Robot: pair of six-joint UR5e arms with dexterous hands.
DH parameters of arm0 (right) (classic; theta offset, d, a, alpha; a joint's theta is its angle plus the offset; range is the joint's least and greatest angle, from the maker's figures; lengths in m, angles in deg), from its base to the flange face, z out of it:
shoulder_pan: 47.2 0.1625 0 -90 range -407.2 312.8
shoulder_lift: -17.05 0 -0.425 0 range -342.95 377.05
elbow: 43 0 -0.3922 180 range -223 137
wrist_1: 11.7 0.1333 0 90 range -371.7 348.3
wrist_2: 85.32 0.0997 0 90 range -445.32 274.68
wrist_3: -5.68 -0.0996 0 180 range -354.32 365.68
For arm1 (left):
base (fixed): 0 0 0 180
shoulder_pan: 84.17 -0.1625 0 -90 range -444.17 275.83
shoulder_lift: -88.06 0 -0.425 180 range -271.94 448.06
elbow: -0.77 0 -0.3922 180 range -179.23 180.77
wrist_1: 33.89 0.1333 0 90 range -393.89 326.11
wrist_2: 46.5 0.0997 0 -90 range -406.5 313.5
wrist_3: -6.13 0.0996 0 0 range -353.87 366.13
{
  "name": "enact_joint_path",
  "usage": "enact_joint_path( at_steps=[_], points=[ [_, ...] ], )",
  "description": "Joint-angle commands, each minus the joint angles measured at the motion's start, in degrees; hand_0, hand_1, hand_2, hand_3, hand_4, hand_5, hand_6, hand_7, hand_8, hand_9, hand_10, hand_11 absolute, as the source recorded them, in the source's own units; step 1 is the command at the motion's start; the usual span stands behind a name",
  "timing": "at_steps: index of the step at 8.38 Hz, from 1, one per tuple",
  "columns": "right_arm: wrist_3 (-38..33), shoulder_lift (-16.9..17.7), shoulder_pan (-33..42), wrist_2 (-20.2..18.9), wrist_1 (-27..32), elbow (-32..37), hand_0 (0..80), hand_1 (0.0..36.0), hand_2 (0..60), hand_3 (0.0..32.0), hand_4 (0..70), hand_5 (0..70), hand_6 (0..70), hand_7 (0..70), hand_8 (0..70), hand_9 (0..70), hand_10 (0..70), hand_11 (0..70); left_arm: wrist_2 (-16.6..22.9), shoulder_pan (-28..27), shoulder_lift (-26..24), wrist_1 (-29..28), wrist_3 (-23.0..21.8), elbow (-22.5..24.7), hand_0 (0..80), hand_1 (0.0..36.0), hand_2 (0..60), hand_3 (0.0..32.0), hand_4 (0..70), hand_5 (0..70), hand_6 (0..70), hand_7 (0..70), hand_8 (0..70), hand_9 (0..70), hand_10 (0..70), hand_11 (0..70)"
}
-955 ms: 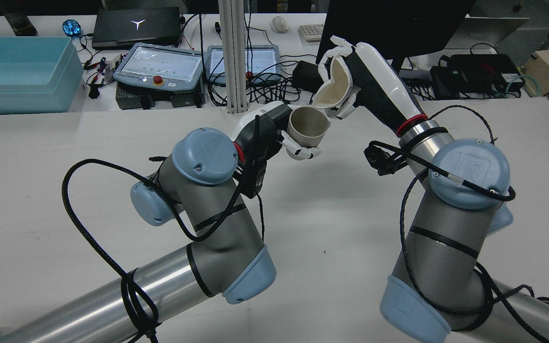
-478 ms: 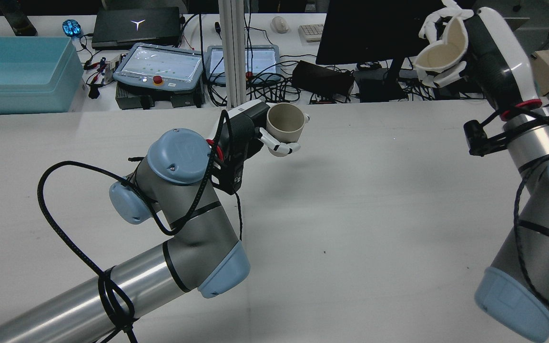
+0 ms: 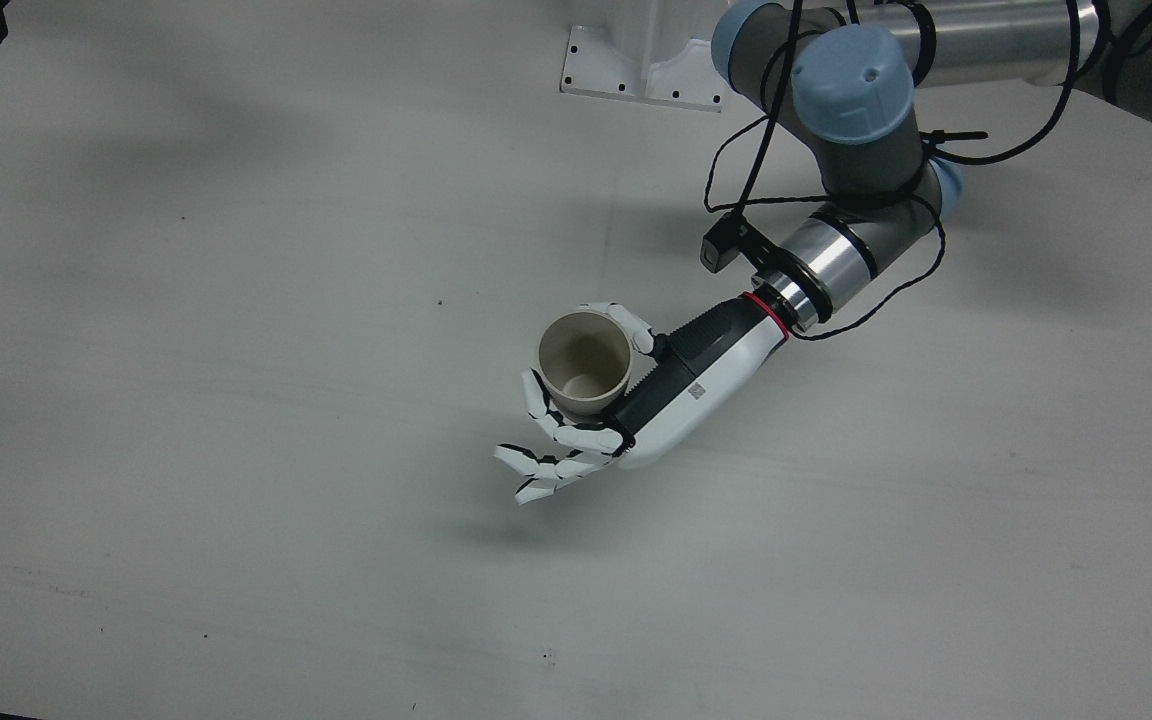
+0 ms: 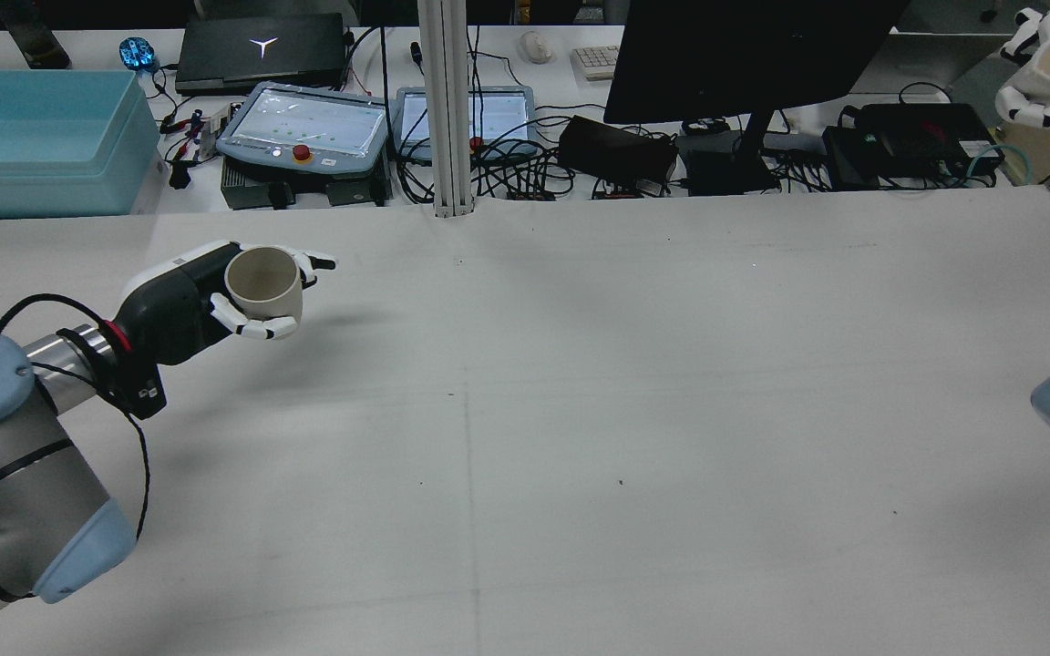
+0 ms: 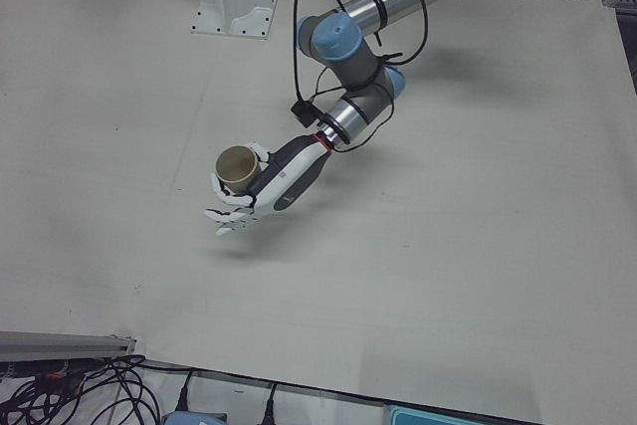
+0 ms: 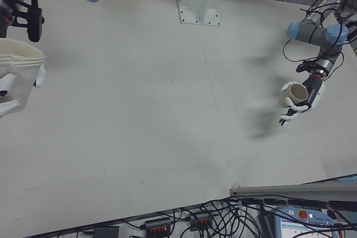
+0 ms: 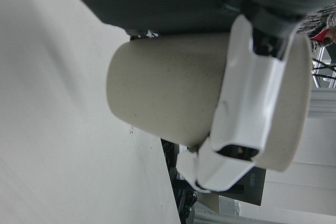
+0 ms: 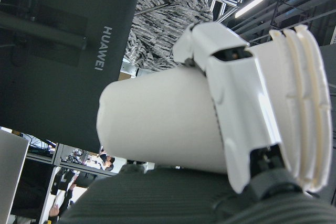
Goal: Pour water
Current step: 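Carry both cups back toward their starting spots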
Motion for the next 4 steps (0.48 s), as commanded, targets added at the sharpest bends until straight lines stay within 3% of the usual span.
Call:
enact_joint_path(
  at_steps=[1,2,3,4],
  points=[
    [-5.55,1.12,0.0,-2.91,30.88,30.66,80.0,36.0,60.0,0.0,32.3,70.0,32.9,53.1,11.2,13.2,13.5,24.4,3.03,6.25,10.27,-8.8,-0.03,0.41,80.0,36.0,60.0,0.0,70.0,70.0,18.6,27.4,11.6,7.5,7.1,12.8],
    [-6.79,0.59,-1.31,-2.91,35.23,37.37,80.0,36.0,60.0,0.0,30.6,70.0,32.5,51.7,11.5,13.2,13.5,24.4,3.04,6.34,10.55,-9.87,0.14,-0.2,80.0,36.0,60.0,0.0,70.0,70.0,18.6,27.5,11.7,7.8,7.3,13.0],
    [-6.98,0.33,-4.28,-2.91,35.71,41.97,80.0,36.0,60.0,0.0,30.9,70.0,32.8,52.4,11.7,13.3,13.7,24.6,2.95,6.34,11.16,-11.27,0.49,-1.08,80.0,36.0,60.0,0.0,70.0,70.0,19.0,27.9,11.9,8.1,7.4,13.3],
    [-7.76,-2.02,-7.09,-2.65,35.8,47.32,80.0,36.0,60.0,0.0,35.1,70.0,33.9,53.7,12.0,13.7,14.2,25.0,2.95,6.34,13.08,-12.68,0.67,-1.26,80.0,36.0,60.0,0.0,70.0,70.0,18.9,27.7,11.9,8.4,8.0,14.1]
  ],
)
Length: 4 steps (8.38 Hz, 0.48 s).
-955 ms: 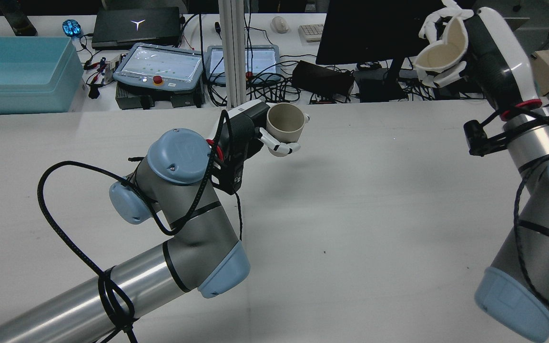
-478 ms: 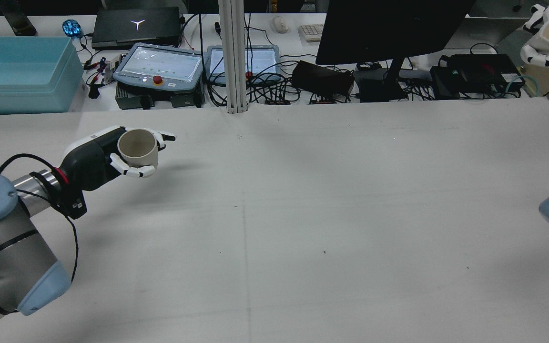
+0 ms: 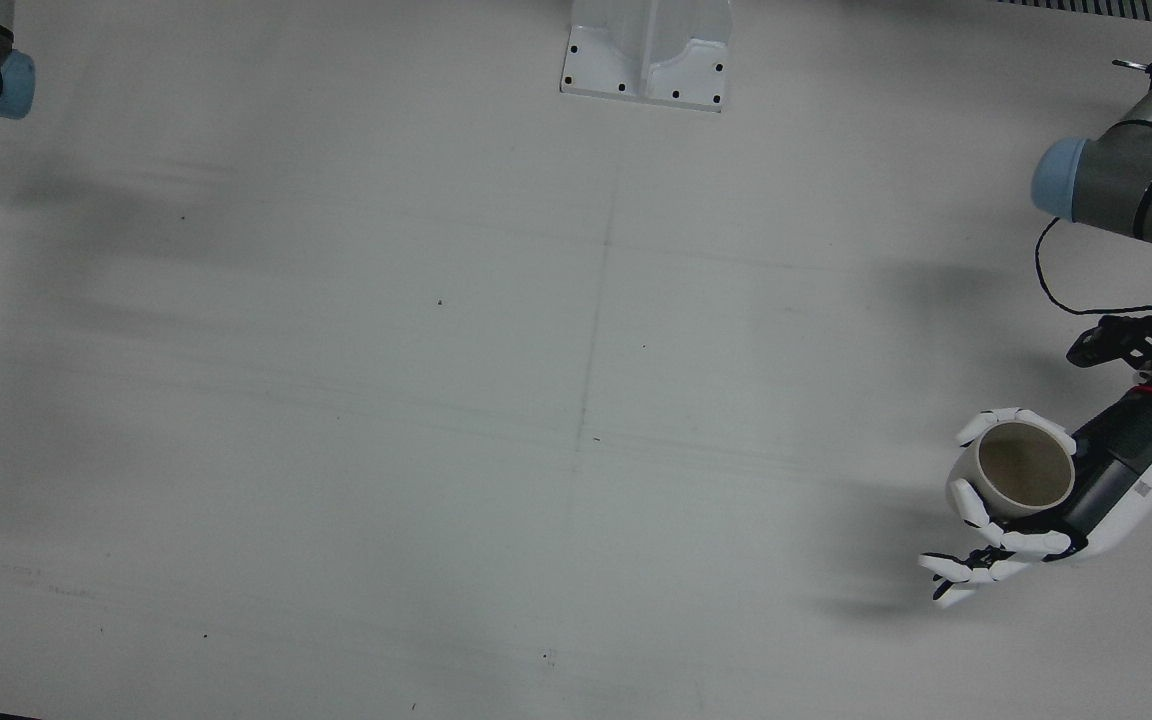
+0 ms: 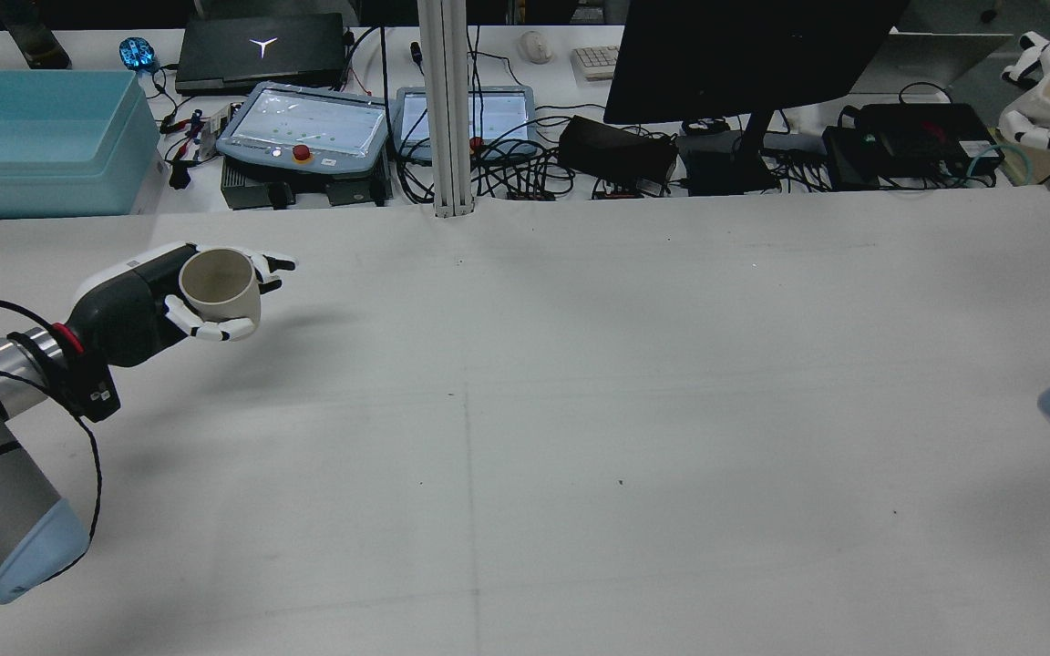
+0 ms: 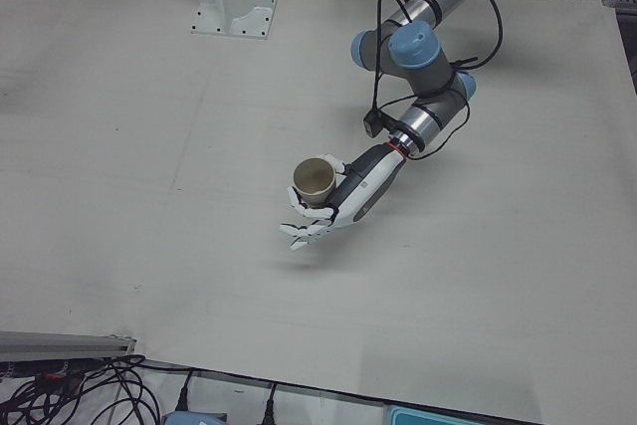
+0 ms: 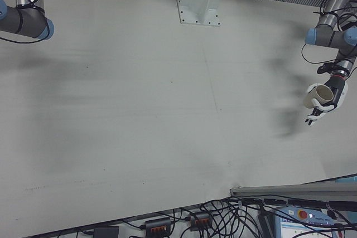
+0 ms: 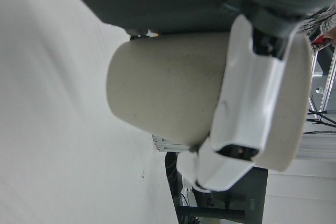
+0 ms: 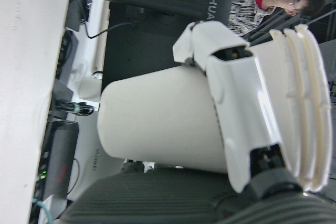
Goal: Pour water
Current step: 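Carry both cups back toward their starting spots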
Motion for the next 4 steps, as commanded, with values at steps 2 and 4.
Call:
enact_joint_path(
  at_steps=[2,4],
  points=[
    [-2.26,-8.34,-7.85,0.83,3.78,19.55,80.0,36.0,60.0,0.0,36.6,70.0,34.6,52.4,13.0,14.6,15.4,26.2,0.04,0.52,3.19,-3.24,0.52,-0.8,80.0,36.0,60.0,0.0,70.0,70.0,18.8,27.6,12.1,8.6,8.0,14.1],
    [-2.35,-8.1,-7.85,0.83,3.79,19.21,80.0,36.0,60.0,0.0,34.6,70.0,32.9,50.1,13.1,14.6,13.7,23.9,0.04,1.39,4.24,-3.85,0.35,-0.8,80.0,36.0,60.0,0.0,70.0,70.0,18.7,27.3,12.1,8.4,7.8,13.8]
  ],
)
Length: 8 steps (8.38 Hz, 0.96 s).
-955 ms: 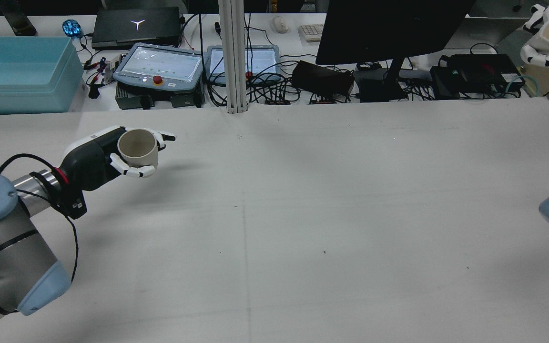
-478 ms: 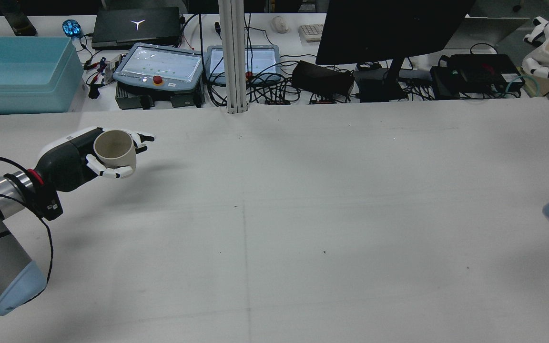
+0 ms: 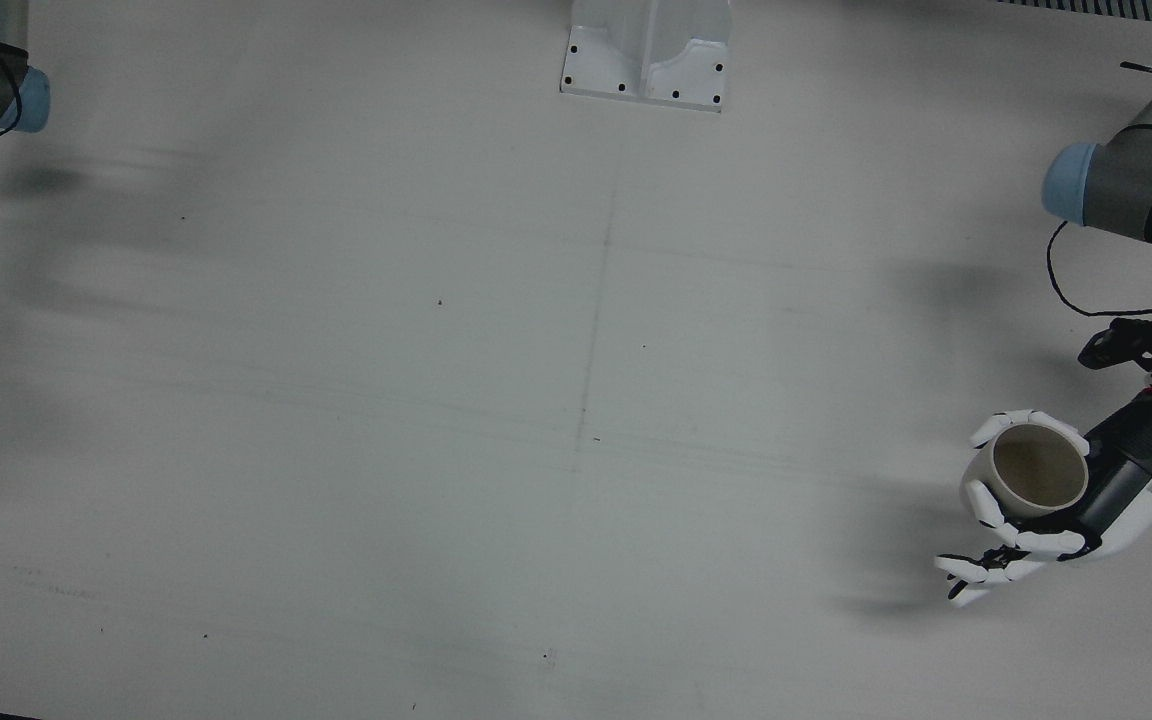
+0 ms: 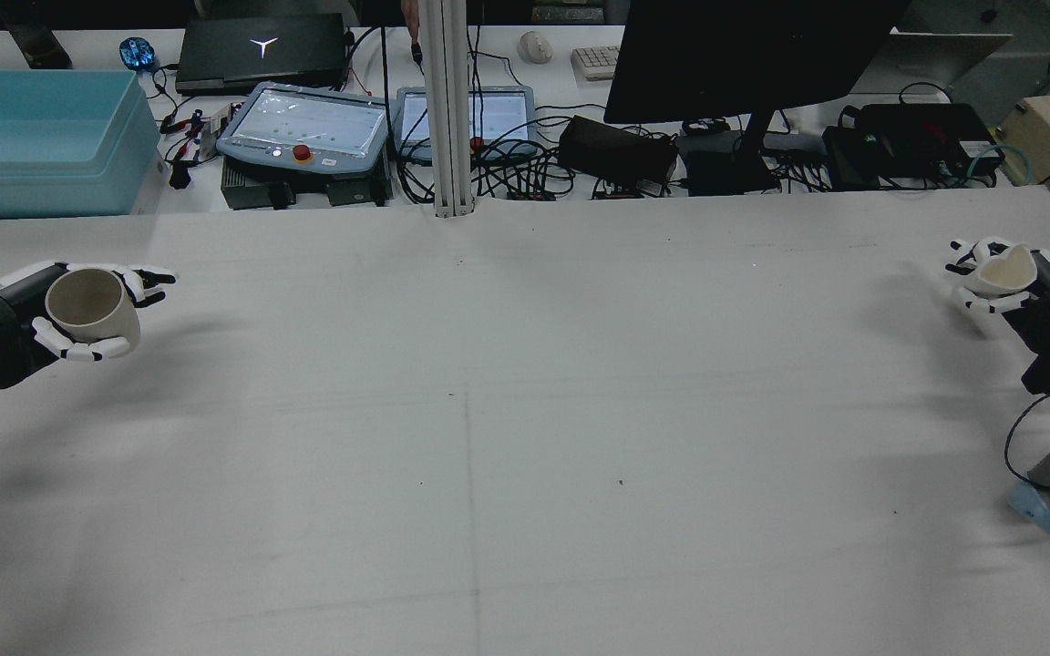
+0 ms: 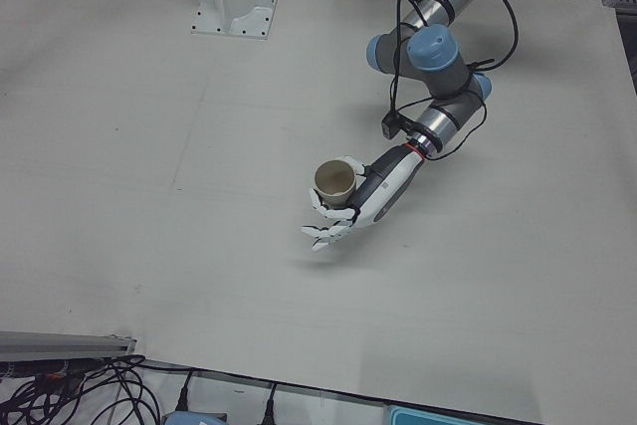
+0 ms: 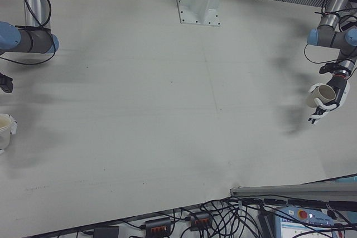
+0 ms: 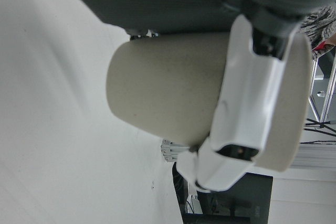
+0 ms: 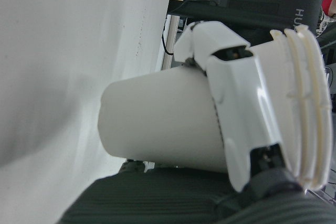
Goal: Pour water
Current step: 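Carry both cups back toward their starting spots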
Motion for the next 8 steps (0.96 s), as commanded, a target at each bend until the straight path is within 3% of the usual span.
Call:
enact_joint_path(
  at_steps=[1,2,3,4,5,6,8],
  points=[
    [-0.23,-0.4,-0.61,0.05,0.06,1.19,80.0,36.0,60.0,0.0,33.9,70.0,32.6,50.7,12.9,14.2,12.8,22.9,0.0,0.74,1.25,-0.72,-0.03,-0.1,80.0,36.0,60.0,0.0,70.0,70.0,18.7,27.2,12.0,8.3,7.8,13.8],
    [-0.15,-0.13,-0.7,0.05,-0.03,1.19,80.0,36.0,26.4,0.0,31.2,70.0,31.1,50.4,12.4,13.8,11.4,20.4,0.09,0.56,1.17,-0.72,0.14,-0.19,80.0,36.0,60.0,0.0,70.0,70.0,18.9,27.4,12.0,8.4,7.6,13.6],
    [-0.23,0.57,-0.7,-0.04,0.49,0.93,80.0,34.6,0.7,0.0,15.1,70.0,20.3,35.0,8.3,7.3,7.2,14.0,0.09,0.56,1.17,-0.72,0.23,-0.19,80.0,36.0,60.0,0.0,70.0,70.0,19.3,27.5,12.2,8.6,7.7,13.6],
    [-0.41,1.18,-0.7,-0.04,1.28,0.93,80.0,27.5,0.0,0.0,11.1,24.0,10.8,14.8,2.8,1.5,2.2,6.4,0.09,0.56,1.17,-0.72,0.23,-0.19,80.0,36.0,60.0,0.0,70.0,70.0,19.6,27.8,12.4,8.6,7.7,13.6],
    [-1.19,1.71,-0.61,-0.04,2.07,0.84,80.0,24.8,0.0,3.4,3.1,1.6,6.0,5.3,0.3,0.0,0.3,3.6,0.0,0.56,1.17,-0.72,0.32,-0.19,80.0,36.0,60.0,0.0,70.0,70.0,19.8,27.9,12.3,8.6,7.5,13.4],
    [-2.07,1.98,-0.09,-0.21,2.25,0.84,80.0,23.9,0.0,16.4,0.0,0.0,2.5,0.0,0.0,0.0,0.0,2.7,0.0,0.47,1.25,-0.63,0.5,-0.19,80.0,36.0,60.0,0.0,70.0,70.0,19.6,27.9,12.4,8.6,7.4,13.3],
    [-2.08,4.69,1.67,-0.3,2.25,-2.83,80.0,23.6,0.0,27.0,0.0,0.0,0.0,0.0,0.0,0.0,0.0,0.9,0.0,0.47,1.17,-0.63,0.94,-0.36,80.0,36.0,60.0,0.0,70.0,70.0,19.3,27.8,12.4,8.5,7.5,13.3]
  ],
)
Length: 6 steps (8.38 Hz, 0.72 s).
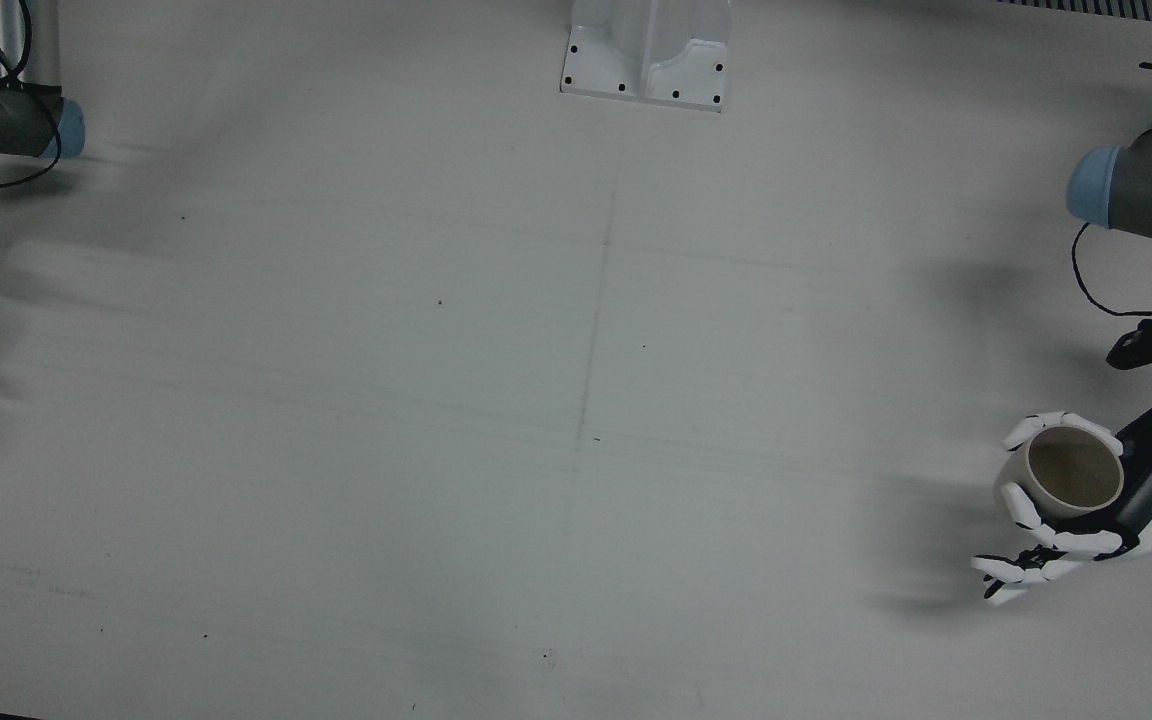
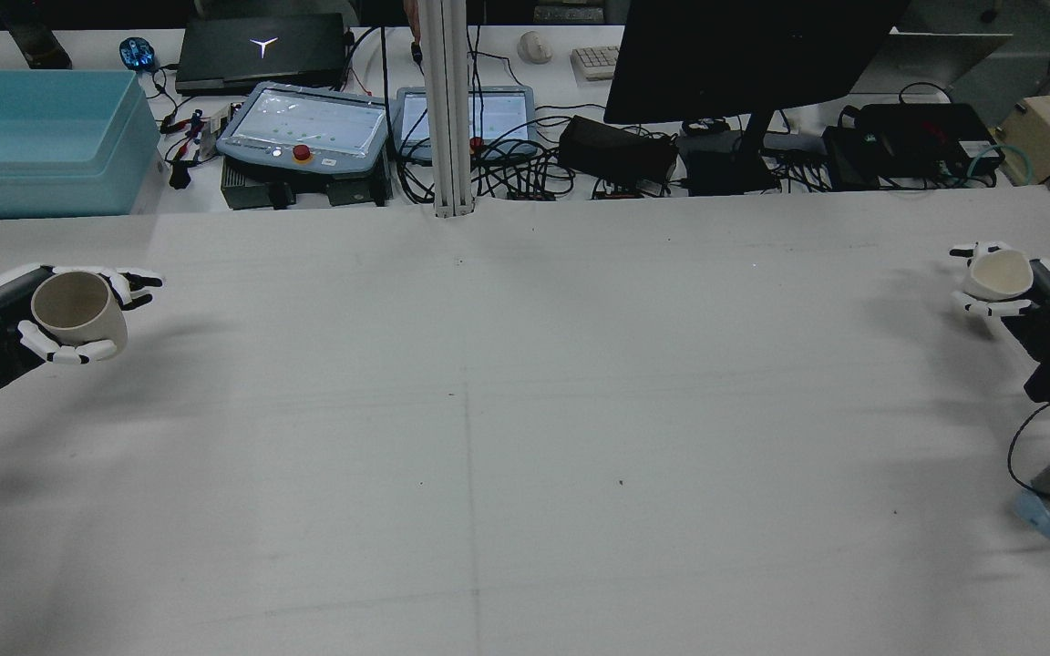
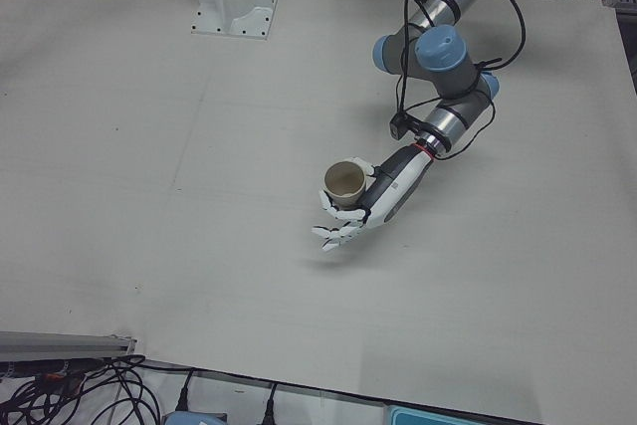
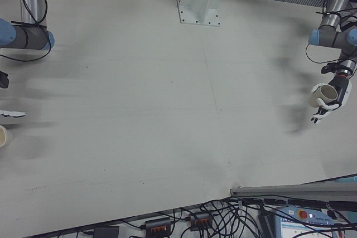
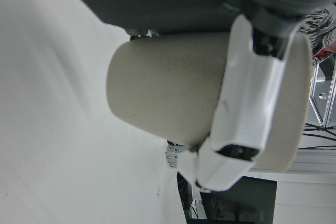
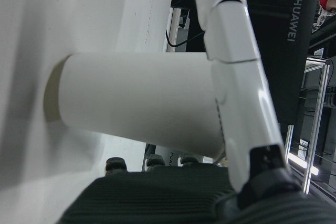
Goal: Pour water
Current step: 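Lower the right hand's cup onto the table, open and withdraw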
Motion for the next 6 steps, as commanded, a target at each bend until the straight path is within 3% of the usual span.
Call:
enact_joint_path(
  at_steps=[1,2,3,5,6],
  points=[
    [-0.51,2.66,2.95,-0.76,0.2,-5.95,80.0,23.5,0.0,29.4,0.0,0.0,0.0,0.0,0.0,0.0,0.0,0.8,-0.01,0.06,-0.06,0.03,0.27,-0.18,80.0,36.0,60.0,0.0,70.0,70.0,19.2,27.4,12.2,8.5,7.7,13.7],
    [-1.3,3.18,5.57,-3.37,0.02,-10.76,80.0,22.9,0.0,32.0,0.0,0.0,0.0,0.0,0.0,0.0,0.0,0.1,-0.01,0.32,-0.14,0.03,-0.25,-0.18,80.0,36.0,60.0,0.0,70.0,70.0,19.0,27.3,12.3,8.5,7.8,13.8],
    [-4.09,4.93,6.2,-6.36,-0.15,-13.68,80.0,22.8,0.0,32.0,0.0,0.0,0.0,0.0,0.0,0.0,0.0,0.0,0.16,1.46,-0.14,-0.06,-0.87,0.17,80.0,36.0,60.0,0.0,70.0,70.0,19.4,27.6,12.3,8.5,7.7,13.6],
    [-10.95,4.95,6.73,-8.14,-0.24,-14.67,79.5,22.0,0.0,32.0,0.0,0.0,0.0,0.0,0.0,0.0,0.0,0.0,0.16,3.65,-0.06,-0.41,-3.68,0.09,80.0,36.0,60.0,0.0,70.0,70.0,20.1,27.6,12.2,8.1,7.0,12.6],
    [-11.58,4.69,8.04,-8.75,-0.33,-15.2,75.5,21.0,0.0,32.0,0.0,0.0,0.0,0.0,0.0,0.0,0.0,0.0,1.47,5.06,-0.06,-0.41,-3.69,0.09,80.0,36.0,60.0,0.0,70.0,70.0,20.3,27.1,12.3,8.2,7.0,12.7]
  ],
)
